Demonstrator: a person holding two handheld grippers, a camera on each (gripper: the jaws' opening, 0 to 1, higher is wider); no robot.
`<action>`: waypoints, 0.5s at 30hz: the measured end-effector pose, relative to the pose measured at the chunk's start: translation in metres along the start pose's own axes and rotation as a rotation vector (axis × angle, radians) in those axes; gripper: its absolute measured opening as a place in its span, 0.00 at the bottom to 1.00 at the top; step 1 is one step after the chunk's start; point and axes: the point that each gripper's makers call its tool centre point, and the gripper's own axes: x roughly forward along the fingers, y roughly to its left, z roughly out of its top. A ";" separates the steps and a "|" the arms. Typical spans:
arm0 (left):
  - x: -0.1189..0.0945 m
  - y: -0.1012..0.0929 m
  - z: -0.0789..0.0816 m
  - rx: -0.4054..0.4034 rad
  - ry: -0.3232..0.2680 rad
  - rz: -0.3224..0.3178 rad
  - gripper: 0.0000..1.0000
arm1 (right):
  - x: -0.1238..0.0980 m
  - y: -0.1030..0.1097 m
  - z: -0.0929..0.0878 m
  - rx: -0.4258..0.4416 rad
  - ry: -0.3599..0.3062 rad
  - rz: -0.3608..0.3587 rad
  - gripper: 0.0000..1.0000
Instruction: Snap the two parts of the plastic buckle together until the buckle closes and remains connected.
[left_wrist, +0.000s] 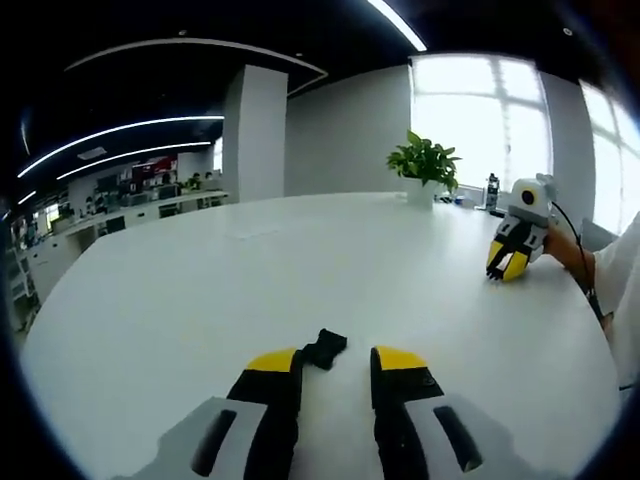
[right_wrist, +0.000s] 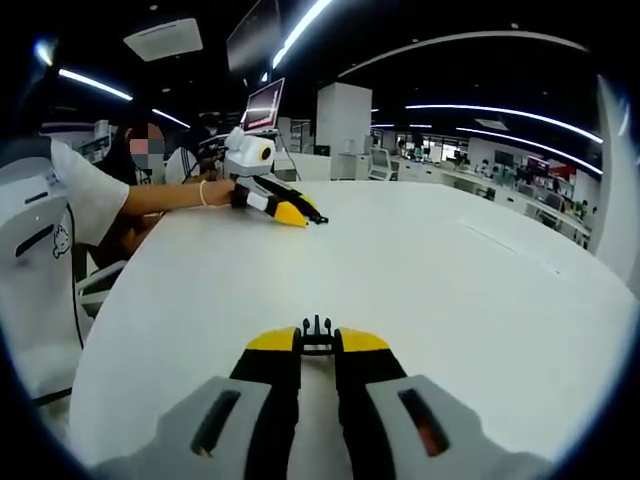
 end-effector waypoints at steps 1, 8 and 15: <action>0.000 0.000 0.000 0.005 0.001 0.002 0.22 | 0.000 0.000 0.000 -0.001 0.001 0.000 0.12; -0.001 0.002 0.000 0.026 0.003 0.016 0.13 | -0.001 0.000 0.000 -0.002 0.002 -0.001 0.12; -0.001 0.003 0.001 0.053 0.002 0.032 0.12 | -0.002 0.001 0.000 -0.002 0.001 -0.002 0.12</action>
